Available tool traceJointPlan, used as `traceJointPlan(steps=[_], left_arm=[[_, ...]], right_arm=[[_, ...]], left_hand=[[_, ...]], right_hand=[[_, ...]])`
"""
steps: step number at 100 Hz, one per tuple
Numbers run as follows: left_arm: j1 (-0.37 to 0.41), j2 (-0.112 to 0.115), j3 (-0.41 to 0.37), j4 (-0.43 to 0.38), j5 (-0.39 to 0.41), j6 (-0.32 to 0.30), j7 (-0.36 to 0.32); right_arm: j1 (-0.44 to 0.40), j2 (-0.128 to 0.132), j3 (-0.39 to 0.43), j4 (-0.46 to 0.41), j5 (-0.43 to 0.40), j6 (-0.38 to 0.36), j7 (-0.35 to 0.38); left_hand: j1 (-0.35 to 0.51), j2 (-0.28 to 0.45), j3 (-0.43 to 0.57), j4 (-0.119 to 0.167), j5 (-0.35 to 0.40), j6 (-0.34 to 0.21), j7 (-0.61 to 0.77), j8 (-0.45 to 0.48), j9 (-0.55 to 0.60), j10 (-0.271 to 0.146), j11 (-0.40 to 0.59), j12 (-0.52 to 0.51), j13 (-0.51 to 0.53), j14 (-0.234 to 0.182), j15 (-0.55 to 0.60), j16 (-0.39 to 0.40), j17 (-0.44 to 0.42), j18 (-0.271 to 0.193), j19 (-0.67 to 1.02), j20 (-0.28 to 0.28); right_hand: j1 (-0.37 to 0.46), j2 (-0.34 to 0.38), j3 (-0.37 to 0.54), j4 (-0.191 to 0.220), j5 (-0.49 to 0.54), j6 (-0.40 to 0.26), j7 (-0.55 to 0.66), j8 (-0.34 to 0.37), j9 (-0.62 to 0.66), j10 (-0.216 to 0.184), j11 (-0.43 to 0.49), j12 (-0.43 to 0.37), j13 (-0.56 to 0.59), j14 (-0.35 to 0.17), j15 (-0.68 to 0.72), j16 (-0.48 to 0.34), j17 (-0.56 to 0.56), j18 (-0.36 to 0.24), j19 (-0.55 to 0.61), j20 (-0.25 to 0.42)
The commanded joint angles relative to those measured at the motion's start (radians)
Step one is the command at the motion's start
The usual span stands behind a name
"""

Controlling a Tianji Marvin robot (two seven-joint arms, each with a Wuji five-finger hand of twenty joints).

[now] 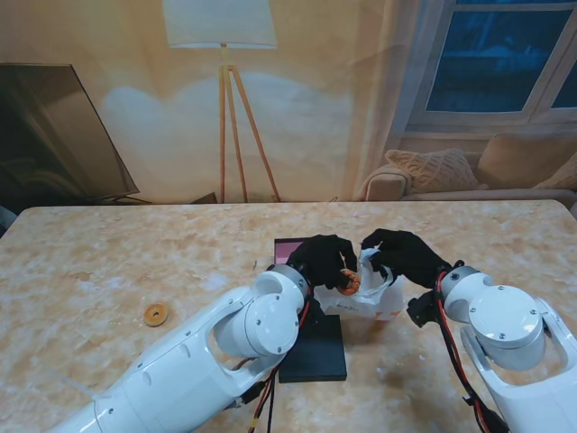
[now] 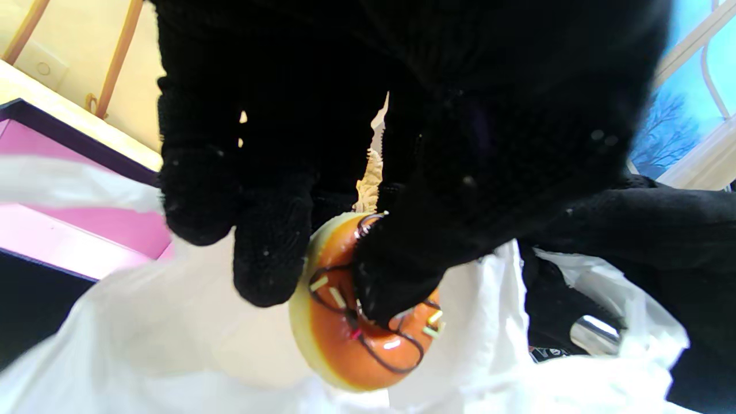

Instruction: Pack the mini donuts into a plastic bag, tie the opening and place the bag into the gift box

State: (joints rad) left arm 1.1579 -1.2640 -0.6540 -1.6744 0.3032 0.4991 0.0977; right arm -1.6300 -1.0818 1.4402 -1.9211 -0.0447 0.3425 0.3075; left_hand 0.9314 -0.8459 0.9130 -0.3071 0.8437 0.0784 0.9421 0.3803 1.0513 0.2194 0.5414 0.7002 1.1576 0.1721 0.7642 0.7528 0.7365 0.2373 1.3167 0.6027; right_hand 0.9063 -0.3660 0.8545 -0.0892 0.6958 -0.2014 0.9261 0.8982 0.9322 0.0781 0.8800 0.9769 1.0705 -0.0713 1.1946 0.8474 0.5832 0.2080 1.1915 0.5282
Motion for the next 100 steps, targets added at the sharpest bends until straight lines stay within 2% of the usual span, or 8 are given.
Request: traceJointPlan(steps=[1,12,31,53,63,76,86,100], left_arm=[[-0.01,-0.014,0.004,0.009,-0.008,0.013,-0.012],[-0.019,-0.019,0.008,0.02,-0.012,0.021,-0.01],[-0.024,-0.02,0.01,0.024,-0.011,0.024,-0.011],[-0.018,-0.01,0.004,0.007,-0.001,0.021,-0.025],[-0.015,-0.008,-0.001,-0.001,-0.005,0.026,-0.027],[-0.004,-0.009,-0.014,-0.017,-0.047,0.034,-0.032],[-0.004,-0.007,-0.017,-0.018,-0.052,0.028,-0.037],[-0.005,0.0,-0.023,-0.019,-0.051,0.023,-0.05]], right_arm=[[-0.005,-0.008,-0.001,-0.005,-0.001,0.0,0.018],[-0.004,-0.009,-0.001,-0.005,0.005,0.005,0.018],[-0.004,-0.011,-0.001,-0.011,0.016,0.015,0.012],[-0.003,-0.011,-0.001,-0.012,0.022,0.02,0.013],[-0.002,-0.012,-0.003,-0.013,0.027,0.024,0.012],[-0.002,-0.012,-0.003,-0.013,0.029,0.025,0.012],[-0.001,-0.012,-0.004,-0.013,0.029,0.026,0.011],[-0.002,-0.014,-0.004,-0.014,0.031,0.025,0.007]], left_hand=[[0.01,-0.013,0.038,0.006,0.009,-0.008,0.057,-0.003,0.027,0.0,-0.009,0.005,0.022,-0.06,-0.003,-0.017,0.008,-0.035,0.009,-0.017],[0.002,-0.005,0.03,0.007,-0.005,0.009,0.03,-0.011,-0.011,0.01,-0.009,-0.005,-0.005,-0.046,-0.022,-0.013,-0.017,-0.019,-0.014,-0.022],[-0.027,0.001,0.031,0.002,-0.023,0.04,-0.053,0.009,-0.115,0.034,0.071,-0.089,-0.057,-0.02,-0.074,0.022,-0.072,0.002,-0.048,-0.013],[-0.06,0.024,0.059,0.003,-0.032,0.073,-0.144,0.036,-0.189,0.054,0.09,-0.137,-0.11,0.004,-0.089,0.028,-0.115,0.019,-0.057,-0.005],[-0.073,0.048,0.066,0.008,-0.04,0.092,-0.179,0.033,-0.221,0.064,0.085,-0.163,-0.139,0.015,-0.094,0.024,-0.133,0.022,-0.057,-0.002],[-0.095,0.083,0.073,0.025,-0.049,0.105,-0.252,0.052,-0.259,0.071,0.075,-0.208,-0.19,0.029,-0.117,-0.025,-0.163,0.024,-0.078,0.0],[-0.129,0.099,0.102,0.046,-0.051,0.119,-0.305,0.053,-0.284,0.076,0.056,-0.217,-0.225,0.044,-0.134,-0.054,-0.199,0.041,-0.103,-0.003],[-0.119,0.113,0.099,0.055,-0.056,0.118,-0.331,0.065,-0.311,0.072,0.044,-0.22,-0.273,0.058,-0.134,-0.054,-0.247,0.039,-0.117,0.001]], right_hand=[[0.017,0.033,-0.013,0.009,0.01,-0.009,0.023,-0.009,0.0,-0.047,0.004,-0.013,0.005,-0.024,-0.004,-0.014,0.005,-0.013,0.002,-0.006],[0.017,0.034,-0.013,0.009,0.01,-0.01,0.024,-0.009,0.001,-0.048,0.004,-0.013,0.005,-0.024,-0.005,-0.015,0.006,-0.014,0.001,-0.007],[0.017,0.035,-0.014,0.009,0.009,-0.011,0.025,-0.009,-0.001,-0.046,0.005,-0.013,0.006,-0.027,-0.008,-0.016,0.007,-0.014,0.0,-0.01],[0.017,0.036,-0.014,0.011,0.009,-0.01,0.027,-0.007,-0.001,-0.047,0.007,-0.011,0.008,-0.027,-0.007,-0.015,0.007,-0.013,-0.001,-0.012],[0.018,0.035,-0.014,0.011,0.008,-0.01,0.027,-0.006,-0.002,-0.047,0.009,-0.009,0.007,-0.027,-0.005,-0.014,0.007,-0.012,-0.001,-0.013],[0.017,0.035,-0.014,0.011,0.008,-0.01,0.027,-0.005,-0.003,-0.046,0.008,-0.01,0.007,-0.027,-0.005,-0.013,0.006,-0.012,-0.002,-0.014],[0.018,0.035,-0.014,0.011,0.008,-0.009,0.027,-0.005,-0.003,-0.048,0.008,-0.009,0.007,-0.027,-0.005,-0.013,0.007,-0.012,-0.001,-0.015],[0.017,0.035,-0.013,0.011,0.008,-0.01,0.027,-0.005,-0.002,-0.046,0.008,-0.009,0.007,-0.028,-0.004,-0.012,0.007,-0.012,-0.002,-0.015]])
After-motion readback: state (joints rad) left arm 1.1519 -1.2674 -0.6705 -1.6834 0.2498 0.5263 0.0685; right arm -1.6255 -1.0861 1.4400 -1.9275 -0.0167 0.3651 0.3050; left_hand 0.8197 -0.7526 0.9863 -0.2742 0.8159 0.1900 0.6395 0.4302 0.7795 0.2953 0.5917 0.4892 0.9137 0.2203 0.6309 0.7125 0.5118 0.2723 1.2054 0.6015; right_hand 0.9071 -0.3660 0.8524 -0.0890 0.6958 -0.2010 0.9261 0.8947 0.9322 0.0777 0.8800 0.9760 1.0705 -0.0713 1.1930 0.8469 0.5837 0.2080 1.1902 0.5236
